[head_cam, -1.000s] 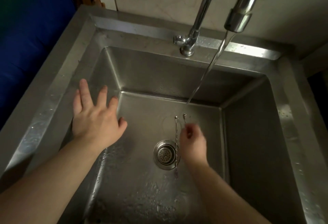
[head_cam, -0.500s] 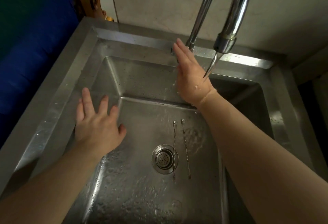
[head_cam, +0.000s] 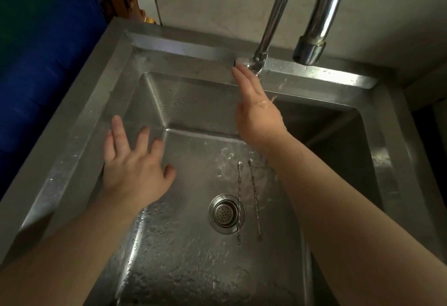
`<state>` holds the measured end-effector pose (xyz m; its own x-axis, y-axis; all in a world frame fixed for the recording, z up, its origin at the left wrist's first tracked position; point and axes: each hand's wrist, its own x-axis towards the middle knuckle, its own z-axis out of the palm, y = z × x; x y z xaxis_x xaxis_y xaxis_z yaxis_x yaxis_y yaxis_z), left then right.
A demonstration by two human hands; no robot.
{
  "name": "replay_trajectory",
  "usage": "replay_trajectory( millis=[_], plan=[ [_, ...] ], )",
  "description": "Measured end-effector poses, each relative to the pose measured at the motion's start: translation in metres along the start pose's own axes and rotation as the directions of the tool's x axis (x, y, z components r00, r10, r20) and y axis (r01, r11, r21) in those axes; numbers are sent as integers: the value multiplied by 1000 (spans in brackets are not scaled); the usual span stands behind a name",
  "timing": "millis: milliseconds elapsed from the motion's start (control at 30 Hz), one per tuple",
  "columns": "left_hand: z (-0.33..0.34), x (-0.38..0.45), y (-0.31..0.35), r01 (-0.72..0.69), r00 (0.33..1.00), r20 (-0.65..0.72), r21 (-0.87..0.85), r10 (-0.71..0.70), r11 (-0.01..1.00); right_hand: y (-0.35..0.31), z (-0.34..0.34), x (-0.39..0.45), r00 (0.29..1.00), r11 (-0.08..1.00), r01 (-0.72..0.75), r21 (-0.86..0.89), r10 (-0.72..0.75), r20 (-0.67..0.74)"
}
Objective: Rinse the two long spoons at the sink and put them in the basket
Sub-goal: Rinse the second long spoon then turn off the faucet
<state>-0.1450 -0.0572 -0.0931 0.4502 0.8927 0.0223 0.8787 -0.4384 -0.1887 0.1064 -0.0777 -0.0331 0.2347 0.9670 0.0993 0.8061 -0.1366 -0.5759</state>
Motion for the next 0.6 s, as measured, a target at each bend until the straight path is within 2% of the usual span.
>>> replay_trajectory(
  millis=[133, 267, 467, 600],
  plan=[
    [-1, -1, 0, -11, 1000, -11, -7, 11, 1000, 3, 4, -7, 998, 1000, -15, -13, 15, 61],
    [0, -1, 0, -9, 1000, -15, -19, 9, 1000, 1, 5, -8, 998, 999, -41, -11, 41, 57],
    [3, 0, -1, -7, 1000, -26, -30, 6, 1000, 5, 2, -11, 999, 1000, 11, 11, -12, 48],
    [6, 0, -1, -14, 999, -49, -18, 14, 1000, 20, 16, -32, 997, 999, 24, 43, -21, -74]
  ],
)
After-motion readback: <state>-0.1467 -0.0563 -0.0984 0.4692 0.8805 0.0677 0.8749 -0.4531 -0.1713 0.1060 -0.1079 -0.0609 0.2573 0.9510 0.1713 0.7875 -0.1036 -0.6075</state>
